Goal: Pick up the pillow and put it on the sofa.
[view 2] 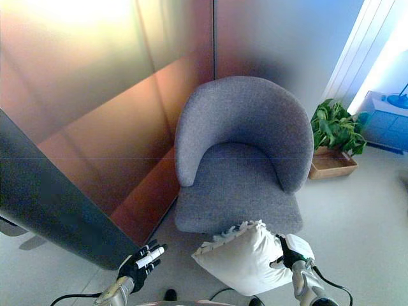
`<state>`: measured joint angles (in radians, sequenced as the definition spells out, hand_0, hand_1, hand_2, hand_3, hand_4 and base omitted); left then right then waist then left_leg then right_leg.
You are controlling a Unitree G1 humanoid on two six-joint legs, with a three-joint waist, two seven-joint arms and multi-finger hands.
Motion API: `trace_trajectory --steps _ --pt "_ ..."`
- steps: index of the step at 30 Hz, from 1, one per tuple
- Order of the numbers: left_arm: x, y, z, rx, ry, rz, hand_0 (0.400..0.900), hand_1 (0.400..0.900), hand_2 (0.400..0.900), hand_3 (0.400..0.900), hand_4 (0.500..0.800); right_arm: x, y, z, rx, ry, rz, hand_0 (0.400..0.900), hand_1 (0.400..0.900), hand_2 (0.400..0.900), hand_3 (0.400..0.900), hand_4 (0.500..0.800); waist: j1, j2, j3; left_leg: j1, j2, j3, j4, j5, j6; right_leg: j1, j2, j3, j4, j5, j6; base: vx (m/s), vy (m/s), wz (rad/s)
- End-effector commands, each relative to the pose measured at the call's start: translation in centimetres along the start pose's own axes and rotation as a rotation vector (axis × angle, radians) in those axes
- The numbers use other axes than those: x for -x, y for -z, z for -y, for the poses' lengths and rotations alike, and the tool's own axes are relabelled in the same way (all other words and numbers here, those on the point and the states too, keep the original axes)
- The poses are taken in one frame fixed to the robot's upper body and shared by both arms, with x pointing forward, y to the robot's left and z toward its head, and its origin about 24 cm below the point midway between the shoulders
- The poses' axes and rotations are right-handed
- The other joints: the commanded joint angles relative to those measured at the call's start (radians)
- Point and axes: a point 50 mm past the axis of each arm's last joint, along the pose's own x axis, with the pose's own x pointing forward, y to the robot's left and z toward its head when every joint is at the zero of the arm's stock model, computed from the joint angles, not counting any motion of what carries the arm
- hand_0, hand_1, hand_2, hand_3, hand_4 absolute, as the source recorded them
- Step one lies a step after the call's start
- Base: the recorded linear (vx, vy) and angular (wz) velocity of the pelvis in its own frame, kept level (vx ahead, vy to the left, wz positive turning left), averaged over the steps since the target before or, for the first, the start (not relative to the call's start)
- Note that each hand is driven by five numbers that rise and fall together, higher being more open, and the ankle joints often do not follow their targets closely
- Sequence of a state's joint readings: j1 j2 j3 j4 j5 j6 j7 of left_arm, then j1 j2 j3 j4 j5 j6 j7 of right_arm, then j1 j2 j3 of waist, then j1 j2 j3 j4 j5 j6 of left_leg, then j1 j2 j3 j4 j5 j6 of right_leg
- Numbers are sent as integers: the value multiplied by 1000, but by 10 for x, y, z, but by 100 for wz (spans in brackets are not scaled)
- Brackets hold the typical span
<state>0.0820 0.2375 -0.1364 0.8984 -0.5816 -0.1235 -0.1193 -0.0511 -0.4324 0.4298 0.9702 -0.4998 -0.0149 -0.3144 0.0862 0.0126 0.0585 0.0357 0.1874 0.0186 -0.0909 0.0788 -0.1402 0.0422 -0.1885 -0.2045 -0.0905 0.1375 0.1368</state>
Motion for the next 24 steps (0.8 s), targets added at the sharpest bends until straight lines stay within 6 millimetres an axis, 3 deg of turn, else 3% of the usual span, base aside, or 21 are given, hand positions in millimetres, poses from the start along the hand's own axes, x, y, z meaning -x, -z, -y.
trace_trajectory --steps 1,13,24 --pt "-14 -52 13 -131 64 181 900 900 900 900 800 -16 -14 41 -2 123 69 900 900 900 900 800 24 -44 12 20 -10 5 4 -20 44 20 -102 3 27 -17 70 0 0 0" --pt "-14 -52 12 -111 56 184 900 900 900 900 800 -16 -14 38 -36 105 59 900 900 900 900 800 26 -43 26 16 -10 -4 13 -22 43 10 -107 15 42 -23 71 15 1 0" --pt "-19 -70 24 -113 98 242 900 900 900 900 800 -29 -26 63 -131 172 44 900 900 900 900 800 29 -18 101 -32 -21 -30 27 -25 48 -47 -119 39 77 -32 68 -50 19 3"
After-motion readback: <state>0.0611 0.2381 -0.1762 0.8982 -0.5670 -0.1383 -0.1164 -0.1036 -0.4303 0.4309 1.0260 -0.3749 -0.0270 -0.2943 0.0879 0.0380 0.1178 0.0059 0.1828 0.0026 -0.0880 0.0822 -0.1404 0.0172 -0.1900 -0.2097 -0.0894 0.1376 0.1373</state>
